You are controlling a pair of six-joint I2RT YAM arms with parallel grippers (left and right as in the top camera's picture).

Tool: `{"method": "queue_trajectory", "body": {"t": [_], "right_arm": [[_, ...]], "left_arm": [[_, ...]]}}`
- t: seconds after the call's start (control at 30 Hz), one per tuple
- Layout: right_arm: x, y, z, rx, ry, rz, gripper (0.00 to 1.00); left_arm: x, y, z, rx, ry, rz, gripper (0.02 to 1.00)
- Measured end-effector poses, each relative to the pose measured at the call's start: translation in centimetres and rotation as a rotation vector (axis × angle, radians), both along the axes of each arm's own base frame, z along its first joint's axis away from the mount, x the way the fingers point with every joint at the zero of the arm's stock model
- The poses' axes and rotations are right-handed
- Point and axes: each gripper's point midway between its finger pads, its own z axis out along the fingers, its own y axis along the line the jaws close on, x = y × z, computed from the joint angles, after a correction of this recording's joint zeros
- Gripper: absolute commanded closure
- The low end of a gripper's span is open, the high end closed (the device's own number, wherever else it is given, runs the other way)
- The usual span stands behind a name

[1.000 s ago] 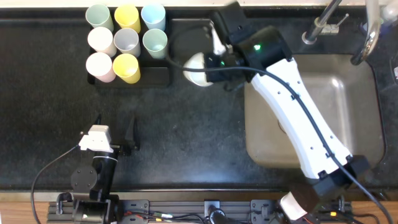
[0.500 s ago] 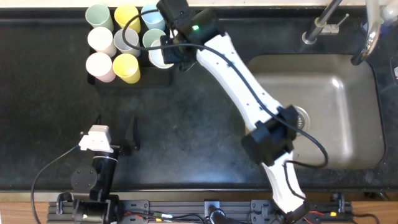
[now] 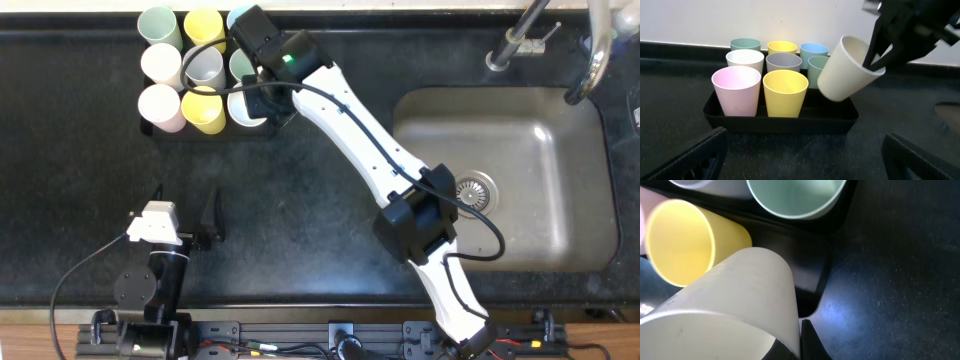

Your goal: Store Cups

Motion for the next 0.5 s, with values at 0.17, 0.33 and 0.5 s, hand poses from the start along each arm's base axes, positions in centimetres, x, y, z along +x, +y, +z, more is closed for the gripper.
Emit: {"method": "queue_trajectory", "body": {"t": [0.17, 0.33, 0.5], "right_arm": [[0.2, -0.1, -1.2, -0.024, 0.012, -0.007, 0.958], [0.3, -0.3, -1.9, -0.039, 0.016, -0.01, 0.954], [0.4, -0.4, -2.9, -0.058, 0.024, -0.013, 0.958]], "left_arm": [[0.0, 0.0, 0.0, 0.0, 0.0, 0.0, 0.018], [0.0, 0.0, 0.0, 0.0, 0.0, 0.0, 0.018], [0.0, 0.0, 0.0, 0.0, 0.0, 0.0, 0.018]]}}
